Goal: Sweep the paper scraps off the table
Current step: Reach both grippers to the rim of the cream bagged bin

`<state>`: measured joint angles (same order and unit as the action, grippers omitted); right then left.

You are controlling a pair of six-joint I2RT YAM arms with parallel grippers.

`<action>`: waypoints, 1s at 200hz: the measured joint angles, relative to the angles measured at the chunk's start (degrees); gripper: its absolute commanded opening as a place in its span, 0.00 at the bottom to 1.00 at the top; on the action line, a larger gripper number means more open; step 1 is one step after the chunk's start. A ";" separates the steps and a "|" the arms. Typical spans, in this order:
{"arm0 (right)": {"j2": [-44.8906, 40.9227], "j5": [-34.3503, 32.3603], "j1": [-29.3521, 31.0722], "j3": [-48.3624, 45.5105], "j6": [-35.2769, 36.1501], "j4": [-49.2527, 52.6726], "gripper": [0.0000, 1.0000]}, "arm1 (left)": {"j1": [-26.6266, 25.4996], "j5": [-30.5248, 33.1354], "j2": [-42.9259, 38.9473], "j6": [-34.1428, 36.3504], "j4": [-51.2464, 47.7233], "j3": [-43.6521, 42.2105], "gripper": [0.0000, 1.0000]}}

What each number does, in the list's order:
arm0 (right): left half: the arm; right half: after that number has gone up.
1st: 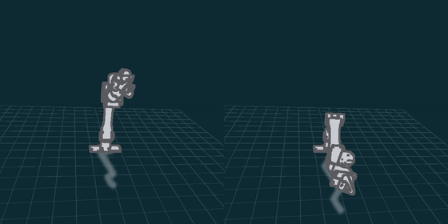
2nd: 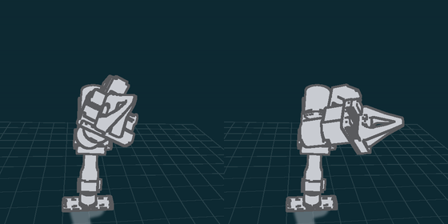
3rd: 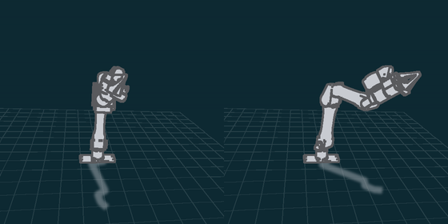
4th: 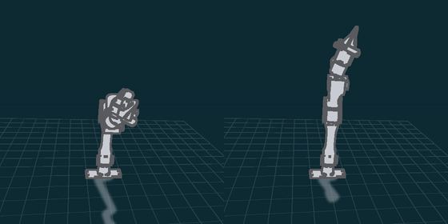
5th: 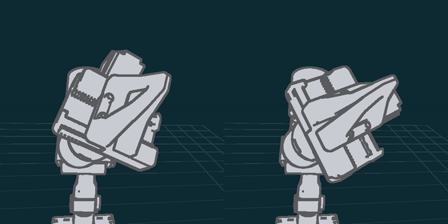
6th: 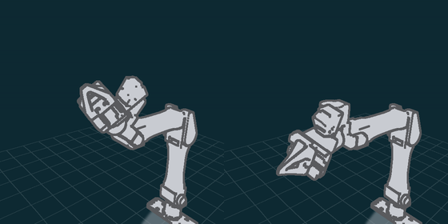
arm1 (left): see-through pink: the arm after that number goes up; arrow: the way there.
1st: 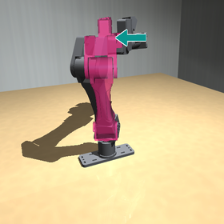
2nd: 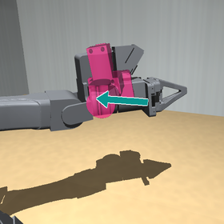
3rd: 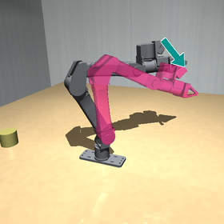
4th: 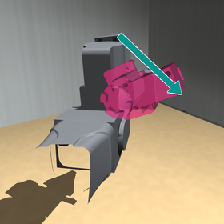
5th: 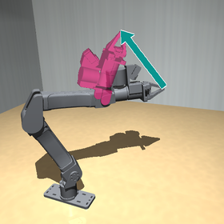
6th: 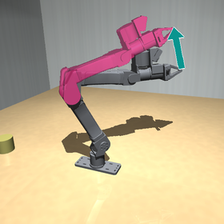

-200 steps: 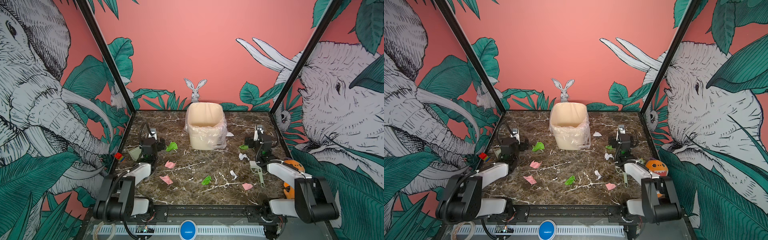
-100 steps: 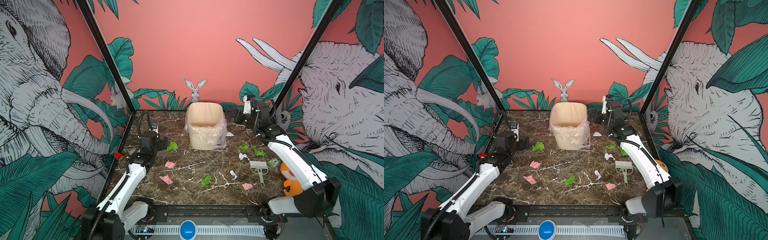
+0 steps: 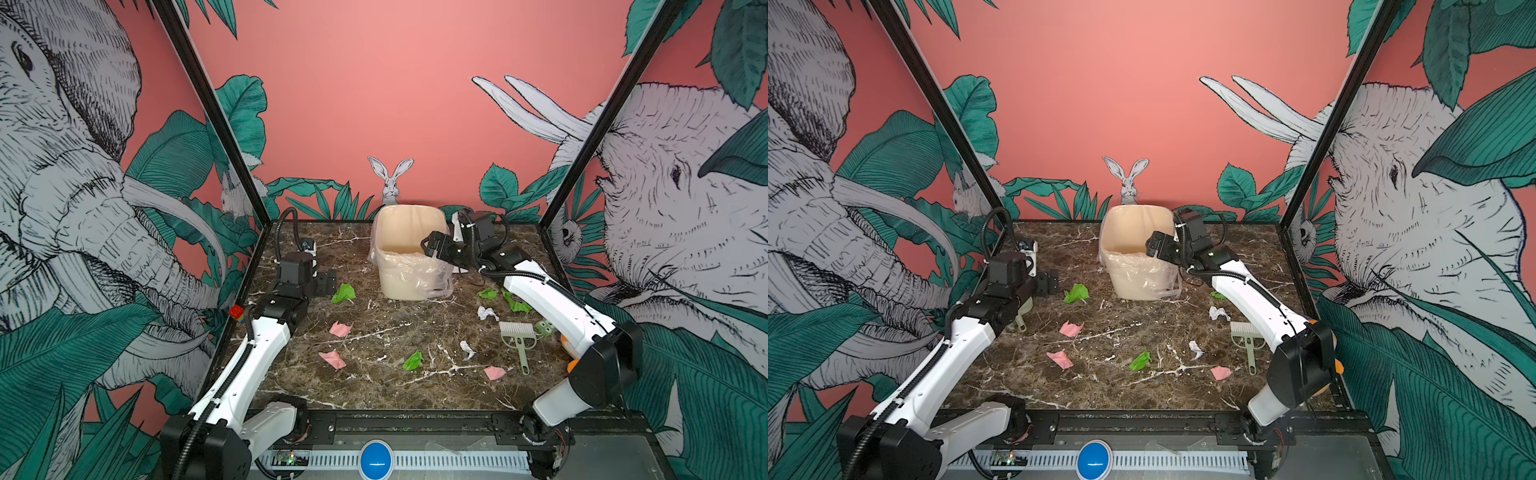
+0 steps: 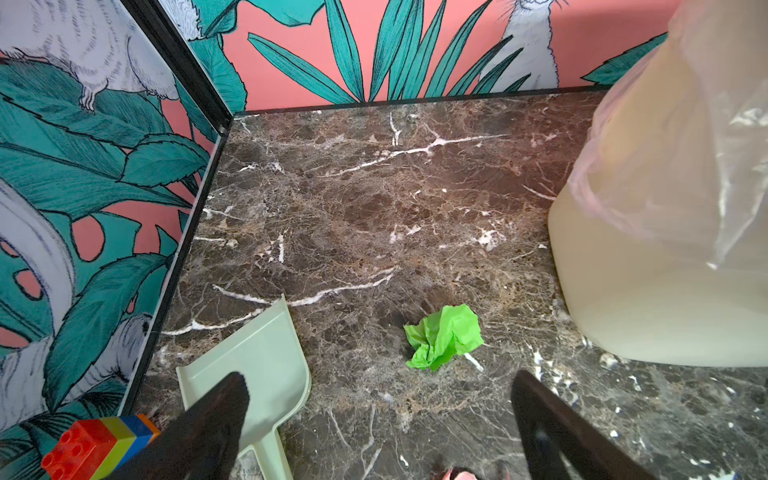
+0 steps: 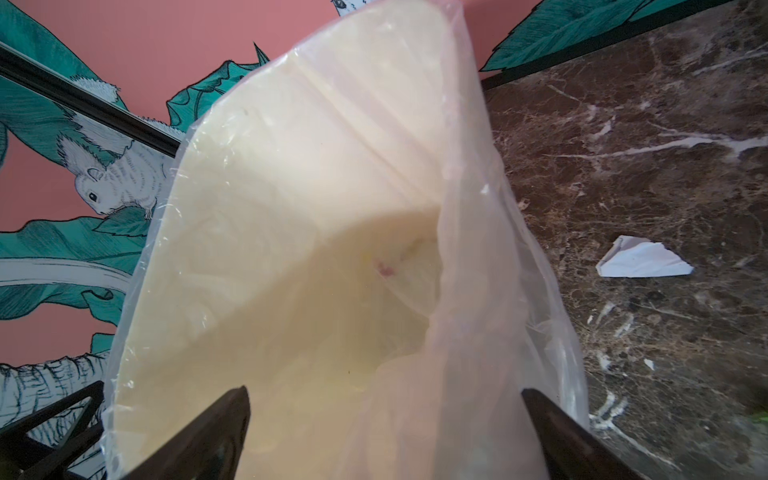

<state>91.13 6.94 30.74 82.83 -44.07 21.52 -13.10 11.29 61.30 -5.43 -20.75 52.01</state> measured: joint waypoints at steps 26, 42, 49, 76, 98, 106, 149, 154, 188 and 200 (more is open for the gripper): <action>4.26 0.59 0.72 2.25 -1.14 -1.14 0.99 | 0.00 -0.24 0.31 -1.11 -2.62 3.19 1.00; 6.88 1.05 1.14 4.20 -1.66 -1.25 0.99 | 0.00 -0.24 1.01 -1.29 -3.52 5.44 1.00; 7.93 1.29 1.29 5.31 -1.88 -1.25 0.99 | 0.00 -0.24 1.40 -1.42 -3.69 6.21 1.00; 11.10 2.51 1.81 9.16 -2.12 -1.95 0.99 | -0.02 -0.31 2.27 -2.25 -4.33 7.28 1.00; 13.57 3.45 2.01 12.22 -2.10 -2.58 0.99 | -0.07 -0.66 3.04 -2.91 -5.53 8.15 1.00; 14.88 3.78 2.08 13.79 -2.03 -2.69 0.99 | -0.11 -0.87 3.45 -3.13 -6.23 8.94 1.00; 22.03 4.55 2.38 22.58 0.26 -1.03 0.99 | -1.16 -2.10 9.16 -4.44 -9.51 19.02 1.00; 22.40 4.35 2.38 23.47 0.90 -0.35 0.99 | -1.49 -2.34 10.32 -4.66 -9.79 20.81 1.00; 21.09 1.66 1.66 27.61 5.81 6.43 0.99 | -3.43 -3.06 19.69 -6.88 -17.11 36.17 0.95; 19.06 0.55 1.09 27.71 7.72 9.05 0.99 | -3.93 -3.45 24.00 -7.89 -20.68 42.82 0.90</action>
<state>110.19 7.49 31.83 110.54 -36.36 30.57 -17.04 7.84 85.30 -13.32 -41.43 94.83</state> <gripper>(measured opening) 0.992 0.937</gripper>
